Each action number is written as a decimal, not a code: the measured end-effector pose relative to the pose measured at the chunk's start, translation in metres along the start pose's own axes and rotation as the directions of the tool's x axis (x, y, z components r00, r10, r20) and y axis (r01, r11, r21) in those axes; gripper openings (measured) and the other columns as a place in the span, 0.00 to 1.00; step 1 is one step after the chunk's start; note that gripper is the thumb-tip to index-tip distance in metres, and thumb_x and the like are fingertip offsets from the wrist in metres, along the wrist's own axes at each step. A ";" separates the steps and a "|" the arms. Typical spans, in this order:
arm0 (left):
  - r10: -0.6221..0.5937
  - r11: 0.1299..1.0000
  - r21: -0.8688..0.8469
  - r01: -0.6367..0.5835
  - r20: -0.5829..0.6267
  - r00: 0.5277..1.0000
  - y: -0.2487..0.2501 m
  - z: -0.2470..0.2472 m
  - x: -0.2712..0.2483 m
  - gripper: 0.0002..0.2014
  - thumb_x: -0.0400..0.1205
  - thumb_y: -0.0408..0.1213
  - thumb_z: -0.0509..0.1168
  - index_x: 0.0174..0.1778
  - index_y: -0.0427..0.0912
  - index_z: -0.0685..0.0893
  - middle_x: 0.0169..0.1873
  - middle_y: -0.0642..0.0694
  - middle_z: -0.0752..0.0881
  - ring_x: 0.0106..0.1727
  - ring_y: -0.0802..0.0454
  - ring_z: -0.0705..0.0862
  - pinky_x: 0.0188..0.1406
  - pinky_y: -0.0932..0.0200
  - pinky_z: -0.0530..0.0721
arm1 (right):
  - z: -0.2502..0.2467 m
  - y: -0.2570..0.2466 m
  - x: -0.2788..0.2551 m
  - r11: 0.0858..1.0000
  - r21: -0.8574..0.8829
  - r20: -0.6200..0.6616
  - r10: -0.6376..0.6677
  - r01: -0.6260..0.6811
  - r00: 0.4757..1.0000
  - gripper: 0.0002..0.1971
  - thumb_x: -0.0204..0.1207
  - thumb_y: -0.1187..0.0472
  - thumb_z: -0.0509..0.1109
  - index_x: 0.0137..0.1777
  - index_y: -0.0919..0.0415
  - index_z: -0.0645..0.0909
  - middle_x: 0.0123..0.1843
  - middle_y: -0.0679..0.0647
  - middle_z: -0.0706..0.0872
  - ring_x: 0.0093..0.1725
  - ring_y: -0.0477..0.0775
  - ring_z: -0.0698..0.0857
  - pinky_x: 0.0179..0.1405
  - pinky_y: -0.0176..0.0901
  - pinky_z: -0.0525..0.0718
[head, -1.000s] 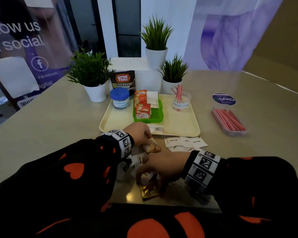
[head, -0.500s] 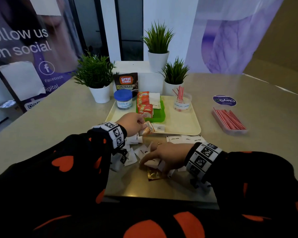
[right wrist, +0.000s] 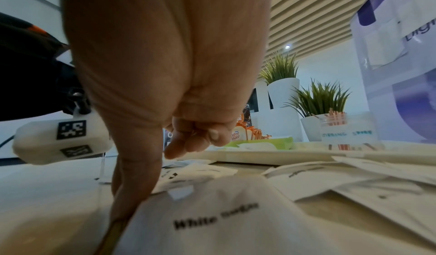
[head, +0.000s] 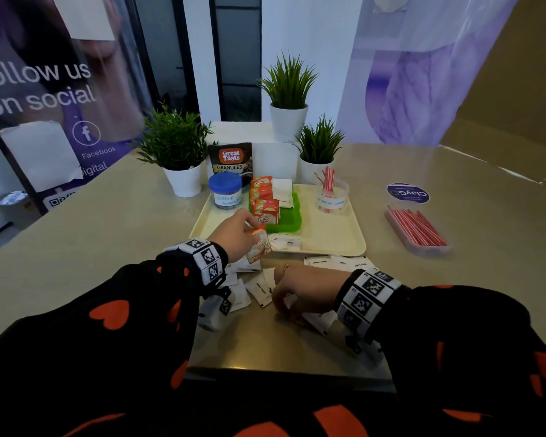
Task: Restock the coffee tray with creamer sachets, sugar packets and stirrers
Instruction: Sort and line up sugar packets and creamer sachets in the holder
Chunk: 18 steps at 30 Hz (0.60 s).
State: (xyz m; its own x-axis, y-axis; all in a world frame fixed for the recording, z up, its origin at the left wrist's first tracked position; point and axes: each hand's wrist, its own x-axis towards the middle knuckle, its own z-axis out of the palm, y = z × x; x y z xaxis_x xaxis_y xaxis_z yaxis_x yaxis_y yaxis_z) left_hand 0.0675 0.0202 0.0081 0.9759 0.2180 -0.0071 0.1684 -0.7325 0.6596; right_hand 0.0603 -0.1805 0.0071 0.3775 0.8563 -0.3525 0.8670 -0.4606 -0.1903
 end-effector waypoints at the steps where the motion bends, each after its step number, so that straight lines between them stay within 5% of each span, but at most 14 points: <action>1: -0.019 1.000 -0.020 0.019 -0.003 1.000 -0.002 0.000 0.001 0.10 0.84 0.38 0.69 0.56 0.52 0.76 0.48 0.49 0.84 0.46 0.51 0.85 0.45 0.54 0.83 | 0.000 0.001 0.000 1.000 0.021 0.004 0.010 -0.010 1.000 0.12 0.74 0.60 0.79 0.57 0.53 0.88 0.59 0.51 0.76 0.59 0.51 0.74 0.50 0.42 0.71; 7: -0.070 0.994 -0.085 0.068 -0.023 0.997 -0.007 -0.003 0.004 0.13 0.83 0.38 0.70 0.59 0.52 0.76 0.49 0.48 0.86 0.44 0.52 0.84 0.36 0.59 0.78 | 0.001 0.005 0.001 0.990 0.117 0.076 0.073 -0.082 0.994 0.11 0.73 0.59 0.81 0.54 0.56 0.89 0.59 0.53 0.82 0.59 0.54 0.80 0.54 0.50 0.83; 12: -0.074 0.984 -0.161 0.072 -0.004 0.997 -0.009 -0.004 0.005 0.13 0.82 0.37 0.71 0.58 0.52 0.76 0.50 0.46 0.88 0.43 0.51 0.86 0.37 0.59 0.80 | 0.004 0.015 0.006 0.959 0.259 0.109 0.086 -0.112 0.990 0.07 0.76 0.62 0.79 0.53 0.57 0.88 0.58 0.52 0.84 0.55 0.51 0.85 0.46 0.39 0.83; 16: -0.049 0.970 -0.240 0.039 -0.037 0.998 -0.008 -0.004 0.004 0.10 0.83 0.33 0.68 0.51 0.53 0.77 0.46 0.45 0.90 0.40 0.50 0.86 0.37 0.56 0.83 | -0.012 0.025 0.003 0.935 0.349 -0.129 0.117 -0.065 0.985 0.02 0.81 0.57 0.74 0.49 0.54 0.84 0.54 0.50 0.83 0.51 0.48 0.81 0.52 0.45 0.83; 18: -0.049 0.964 -0.262 0.037 -0.038 0.998 -0.006 -0.005 0.003 0.09 0.84 0.31 0.65 0.44 0.51 0.84 0.49 0.45 0.90 0.44 0.48 0.87 0.39 0.57 0.84 | -0.022 0.031 0.002 0.843 0.538 -0.317 0.197 0.005 0.928 0.02 0.82 0.60 0.73 0.48 0.57 0.83 0.47 0.50 0.86 0.45 0.46 0.85 0.49 0.44 0.87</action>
State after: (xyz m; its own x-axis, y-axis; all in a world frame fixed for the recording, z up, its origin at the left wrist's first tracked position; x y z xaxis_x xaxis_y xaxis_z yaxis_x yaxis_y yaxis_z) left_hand 0.0692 0.0287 0.0085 0.9606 0.2777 -0.0111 0.1625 -0.5291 0.8329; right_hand 0.0952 -0.1885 0.0204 0.6242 0.7777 -0.0738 0.5576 -0.5097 -0.6552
